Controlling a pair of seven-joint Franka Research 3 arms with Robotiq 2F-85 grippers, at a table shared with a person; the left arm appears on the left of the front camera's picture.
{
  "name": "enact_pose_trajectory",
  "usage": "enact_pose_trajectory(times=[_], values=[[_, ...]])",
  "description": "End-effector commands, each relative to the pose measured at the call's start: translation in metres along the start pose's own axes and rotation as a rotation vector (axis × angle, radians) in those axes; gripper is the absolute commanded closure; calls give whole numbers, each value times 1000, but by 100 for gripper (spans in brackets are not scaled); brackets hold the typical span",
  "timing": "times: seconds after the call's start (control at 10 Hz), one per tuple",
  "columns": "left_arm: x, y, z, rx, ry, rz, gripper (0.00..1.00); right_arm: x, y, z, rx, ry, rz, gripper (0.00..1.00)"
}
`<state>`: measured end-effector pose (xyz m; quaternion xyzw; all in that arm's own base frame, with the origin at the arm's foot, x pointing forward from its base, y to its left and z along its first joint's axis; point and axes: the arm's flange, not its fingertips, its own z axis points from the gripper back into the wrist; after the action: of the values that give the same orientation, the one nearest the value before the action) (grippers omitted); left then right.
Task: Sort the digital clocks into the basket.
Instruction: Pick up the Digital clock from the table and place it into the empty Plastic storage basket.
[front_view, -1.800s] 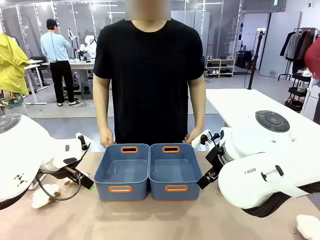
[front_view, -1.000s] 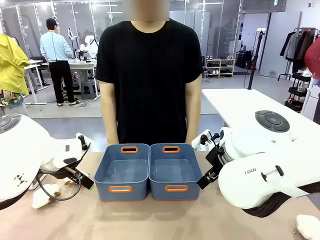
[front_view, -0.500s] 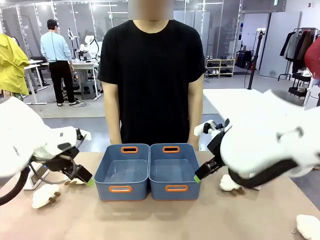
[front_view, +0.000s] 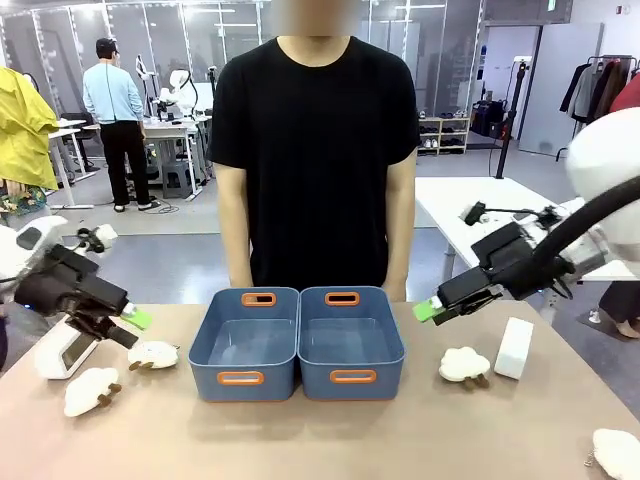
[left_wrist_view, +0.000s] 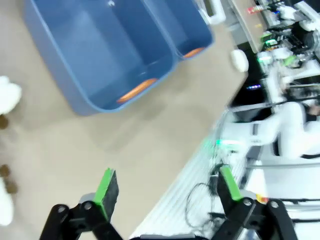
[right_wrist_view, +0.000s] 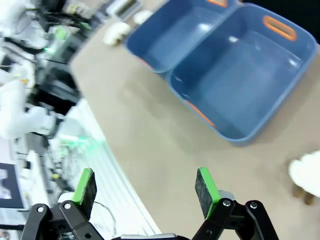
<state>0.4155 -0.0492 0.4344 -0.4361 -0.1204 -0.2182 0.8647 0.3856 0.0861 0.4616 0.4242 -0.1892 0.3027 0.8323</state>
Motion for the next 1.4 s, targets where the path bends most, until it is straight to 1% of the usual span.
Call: enact_pose_trajectory(times=[0.0,0.1,0.2,0.3,0.4,0.5,0.6,0.7,0.8,0.9,1.0,1.1,1.2,1.3], values=[[6,29,11,-188,-48,42,0,-7,-38,5,210,-50,-78,0],[-2,37,25,-272,-96,32,0,-19,-49,17,292,-85,-142,0],[-15,50,47,-326,-149,36,0,-36,-58,35,319,-142,-219,0],[-28,62,68,-390,-209,-12,0,-54,-66,55,338,-181,-281,0],[-42,76,91,-398,-249,-54,0,-75,-72,78,331,-228,-337,0],[-66,86,121,-360,-281,-72,0,-103,-73,104,323,-280,-414,0],[-87,97,146,-327,-359,-61,0,-131,-71,127,315,-333,-471,0],[-108,107,168,-270,-435,-52,0,-159,-67,148,286,-378,-519,0],[-124,117,188,-268,-512,-44,0,-184,-63,167,252,-431,-534,0],[-151,115,210,-263,-535,7,0,-212,-52,177,244,-484,-566,0],[-167,119,220,-277,-553,46,0,-229,-46,189,225,-534,-560,0],[-184,124,228,-268,-573,176,0,-246,-37,198,209,-586,-538,0],[-203,125,236,-255,-606,233,0,-260,-30,204,195,-621,-521,0],[-220,121,249,-240,-664,257,0,-273,-22,205,186,-659,-510,0]])
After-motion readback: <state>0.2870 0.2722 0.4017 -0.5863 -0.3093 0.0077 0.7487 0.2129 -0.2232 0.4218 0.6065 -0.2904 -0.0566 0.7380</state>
